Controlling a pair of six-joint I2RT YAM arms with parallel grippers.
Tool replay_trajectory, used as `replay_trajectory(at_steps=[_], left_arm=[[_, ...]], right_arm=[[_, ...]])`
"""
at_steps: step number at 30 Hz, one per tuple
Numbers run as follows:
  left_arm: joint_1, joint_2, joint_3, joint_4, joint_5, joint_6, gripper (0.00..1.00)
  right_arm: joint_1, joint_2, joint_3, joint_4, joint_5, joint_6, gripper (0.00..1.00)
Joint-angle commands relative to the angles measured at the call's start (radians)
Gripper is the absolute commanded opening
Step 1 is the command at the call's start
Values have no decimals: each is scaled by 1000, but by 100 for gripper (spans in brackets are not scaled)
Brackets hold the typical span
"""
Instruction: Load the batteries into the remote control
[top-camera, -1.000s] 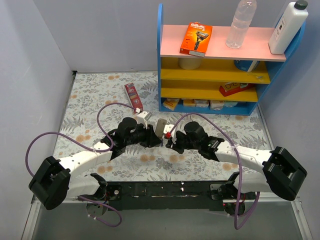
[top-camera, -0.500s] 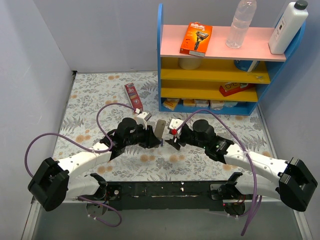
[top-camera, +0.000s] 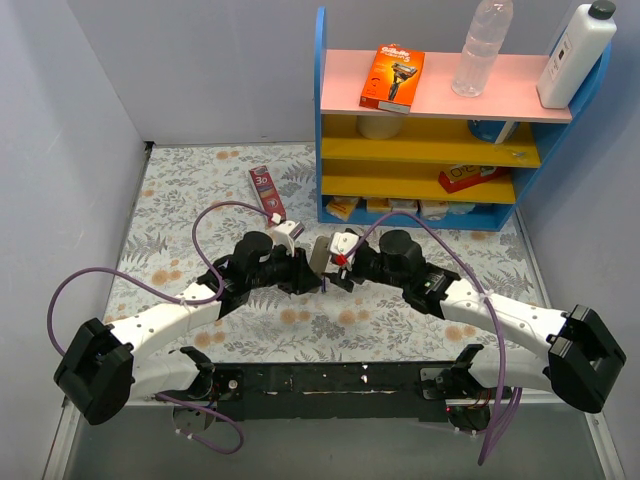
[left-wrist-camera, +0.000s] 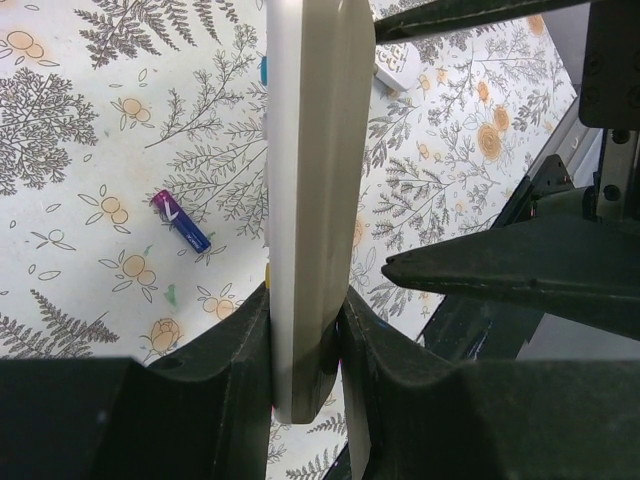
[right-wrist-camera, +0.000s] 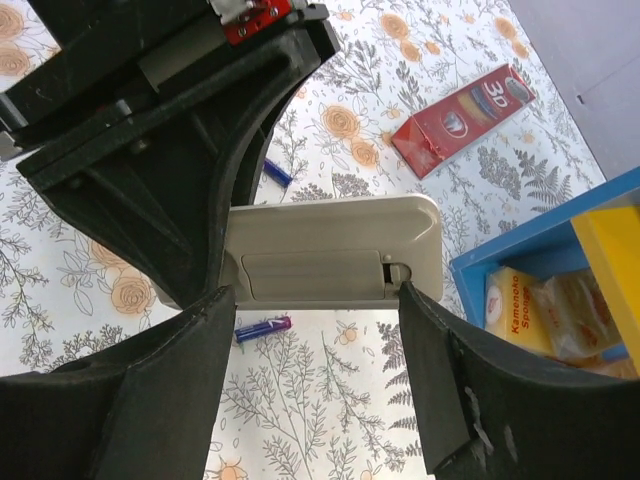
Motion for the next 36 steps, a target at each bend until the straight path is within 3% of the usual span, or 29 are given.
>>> replay_trajectory(at_steps=[1, 11, 27, 36], left_arm=[[-7, -37, 49, -28, 9, 21, 0], [-12, -46, 55, -44, 2, 26, 0], [-14, -58, 67, -39, 2, 12, 0], [-18, -86, 57, -22, 42, 47, 0]], right_arm=[[-7, 6, 57, 61, -43, -21, 72], [-10, 26, 71, 46, -43, -19, 70], [-10, 57, 54, 35, -89, 13, 59], [-11, 89, 60, 41, 8, 39, 65]])
